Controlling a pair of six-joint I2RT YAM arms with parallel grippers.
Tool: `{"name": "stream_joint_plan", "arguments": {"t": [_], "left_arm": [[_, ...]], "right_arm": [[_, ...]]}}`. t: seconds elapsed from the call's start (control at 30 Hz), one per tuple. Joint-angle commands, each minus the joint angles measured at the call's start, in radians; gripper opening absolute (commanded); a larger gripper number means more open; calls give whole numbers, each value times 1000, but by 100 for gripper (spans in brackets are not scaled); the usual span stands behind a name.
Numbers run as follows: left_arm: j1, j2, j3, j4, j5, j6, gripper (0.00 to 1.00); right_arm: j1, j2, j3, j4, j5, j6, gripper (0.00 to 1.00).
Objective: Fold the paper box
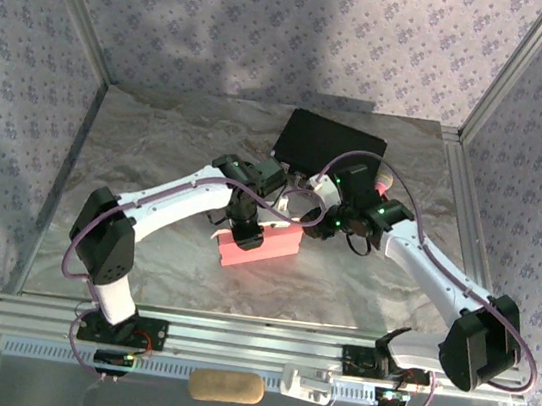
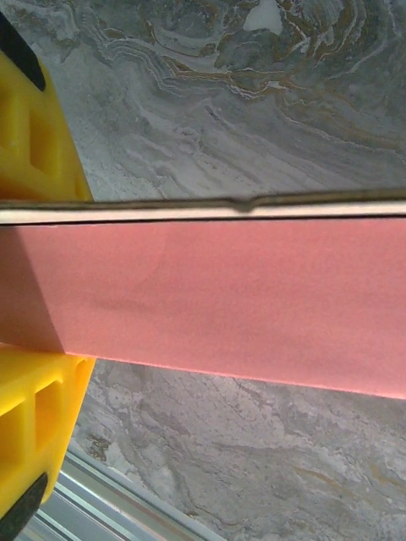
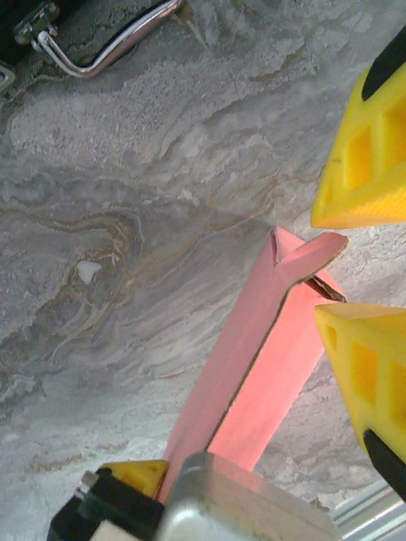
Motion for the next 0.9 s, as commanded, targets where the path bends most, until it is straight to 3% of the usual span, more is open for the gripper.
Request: {"name": "stream_joint_plan", "arguments": {"t": [0.0, 0.43, 0.87], "left_arm": [[15, 11, 40, -44, 36, 33, 38], [21, 30, 58, -48, 42, 39, 39], [27, 25, 58, -33, 37, 22, 40]], "right_arm": [[-8, 25, 47, -27, -59, -46, 29], [-17, 52, 59, -40, -62, -46, 18], [3, 68, 73, -53, 13, -44, 9]]}}
